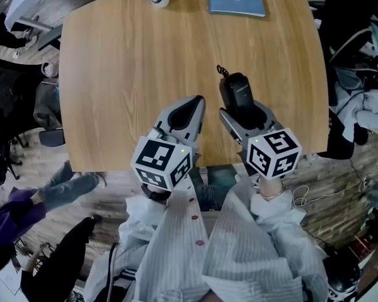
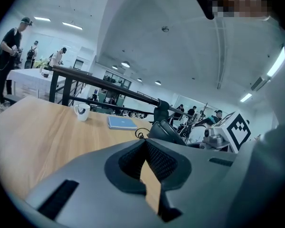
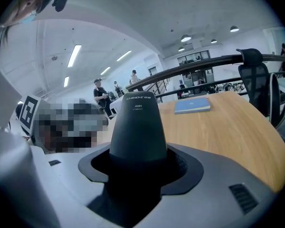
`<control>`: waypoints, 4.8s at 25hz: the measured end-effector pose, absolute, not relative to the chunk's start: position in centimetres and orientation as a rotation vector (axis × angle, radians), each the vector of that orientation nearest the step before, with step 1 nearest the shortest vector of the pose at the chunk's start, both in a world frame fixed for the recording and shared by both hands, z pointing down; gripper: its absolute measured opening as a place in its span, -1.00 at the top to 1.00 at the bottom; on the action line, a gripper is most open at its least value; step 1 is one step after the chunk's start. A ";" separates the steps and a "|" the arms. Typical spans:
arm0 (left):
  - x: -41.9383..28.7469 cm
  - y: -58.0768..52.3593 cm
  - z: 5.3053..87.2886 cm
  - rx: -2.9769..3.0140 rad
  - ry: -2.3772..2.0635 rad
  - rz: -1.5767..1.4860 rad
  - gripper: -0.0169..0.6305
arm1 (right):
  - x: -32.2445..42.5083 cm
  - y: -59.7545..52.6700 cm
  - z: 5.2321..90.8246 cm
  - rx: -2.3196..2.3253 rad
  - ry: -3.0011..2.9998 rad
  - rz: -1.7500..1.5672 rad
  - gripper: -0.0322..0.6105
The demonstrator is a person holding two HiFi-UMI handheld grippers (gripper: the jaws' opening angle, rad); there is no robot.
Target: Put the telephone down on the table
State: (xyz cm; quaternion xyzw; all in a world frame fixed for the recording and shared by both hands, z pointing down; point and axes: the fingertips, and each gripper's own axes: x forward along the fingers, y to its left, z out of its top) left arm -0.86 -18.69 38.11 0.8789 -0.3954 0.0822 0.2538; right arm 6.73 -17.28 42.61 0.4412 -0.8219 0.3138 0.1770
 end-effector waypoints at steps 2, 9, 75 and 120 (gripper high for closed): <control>-0.9 -18.6 39.0 2.379 -1.070 0.231 0.92 | 6.6 -17.3 43.8 1.252 -2.306 0.888 -0.01; -0.3 -18.7 42.2 2.338 -1.045 0.273 0.92 | 7.0 -17.5 47.7 1.245 -2.235 0.931 -0.01; -1.4 -19.2 50.5 2.215 -1.051 0.363 0.92 | 8.6 -18.6 60.6 1.342 -1.891 0.785 -0.01; -3.1 -18.2 48.2 2.231 -1.091 0.317 0.92 | 7.1 -17.9 57.6 1.331 -1.951 0.764 -0.01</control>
